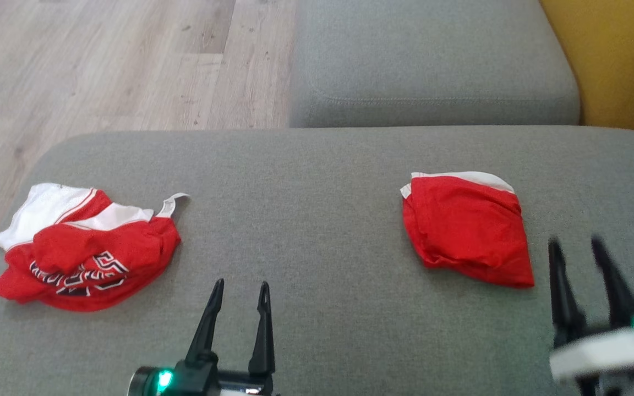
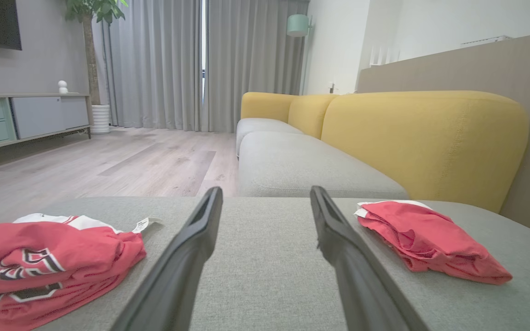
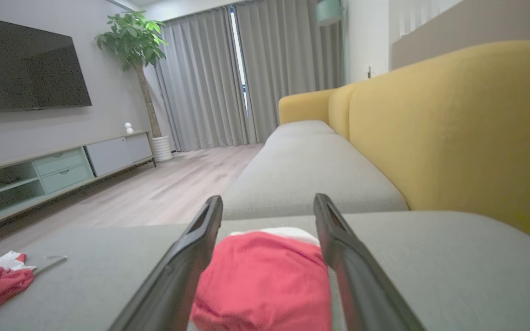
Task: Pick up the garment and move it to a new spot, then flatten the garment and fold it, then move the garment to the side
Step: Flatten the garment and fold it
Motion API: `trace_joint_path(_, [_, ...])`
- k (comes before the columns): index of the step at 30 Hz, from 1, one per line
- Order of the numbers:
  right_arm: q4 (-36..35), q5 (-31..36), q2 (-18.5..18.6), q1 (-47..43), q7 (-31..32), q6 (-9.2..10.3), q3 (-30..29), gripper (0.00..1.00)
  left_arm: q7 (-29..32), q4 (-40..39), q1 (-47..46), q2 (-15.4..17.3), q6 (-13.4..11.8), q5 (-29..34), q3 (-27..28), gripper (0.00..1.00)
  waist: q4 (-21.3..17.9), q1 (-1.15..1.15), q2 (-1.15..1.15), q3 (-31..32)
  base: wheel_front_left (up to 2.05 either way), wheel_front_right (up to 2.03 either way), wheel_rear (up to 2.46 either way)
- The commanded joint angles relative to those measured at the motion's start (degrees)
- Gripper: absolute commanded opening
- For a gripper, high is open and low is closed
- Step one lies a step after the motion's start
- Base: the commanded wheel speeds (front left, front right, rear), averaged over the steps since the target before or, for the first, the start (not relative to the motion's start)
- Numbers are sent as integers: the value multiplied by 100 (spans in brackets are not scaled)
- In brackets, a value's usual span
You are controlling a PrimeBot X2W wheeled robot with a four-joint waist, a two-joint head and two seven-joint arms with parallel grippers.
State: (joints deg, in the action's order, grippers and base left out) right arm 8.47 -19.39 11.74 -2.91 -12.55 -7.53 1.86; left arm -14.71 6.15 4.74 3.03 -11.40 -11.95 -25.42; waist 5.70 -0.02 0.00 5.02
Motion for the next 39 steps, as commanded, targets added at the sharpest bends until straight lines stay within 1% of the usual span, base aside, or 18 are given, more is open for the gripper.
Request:
trace_joint_path(1, [-214, -19, 125, -7, -97, 4, 98, 100, -29, -247, -131, -15, -41, 54, 238, 100, -13, 2, 0, 45, 0, 0, 0])
trace_joint_path(5, [-111, 93, -47, -676, -172, 4, 127, 100, -29, -340, 125, -15, -53, 119, 265, 100, -26, 2, 0, 113, 0, 0, 0])
trace_joint_path(9, [113, 343, -194, -971, -215, 4, 252, 100, -29, -284, 336, -15, -23, 223, 273, 100, -75, 2, 0, 163, 0, 0, 0])
trace_joint_path(12, [196, 455, -269, -987, -232, 4, 290, 100, -29, -245, 409, -15, -23, 263, 295, 100, -111, 2, 0, 183, 0, 0, 0])
trace_joint_path(17, [202, 537, -374, -907, -242, 4, 197, 100, -29, -215, 404, -15, -14, 256, 328, 100, -126, 2, 0, 196, 0, 0, 0])
trace_joint_path(33, [104, 699, -477, -892, -244, 4, 172, 100, -29, -89, 326, -15, 147, 322, 492, 100, -155, 2, 0, 231, 0, 0, 0])
trace_joint_path(39, [102, 697, -494, -899, -244, 4, 193, 100, -29, -81, 340, -15, 156, 323, 529, 100, -181, 2, 0, 262, 0, 0, 0])
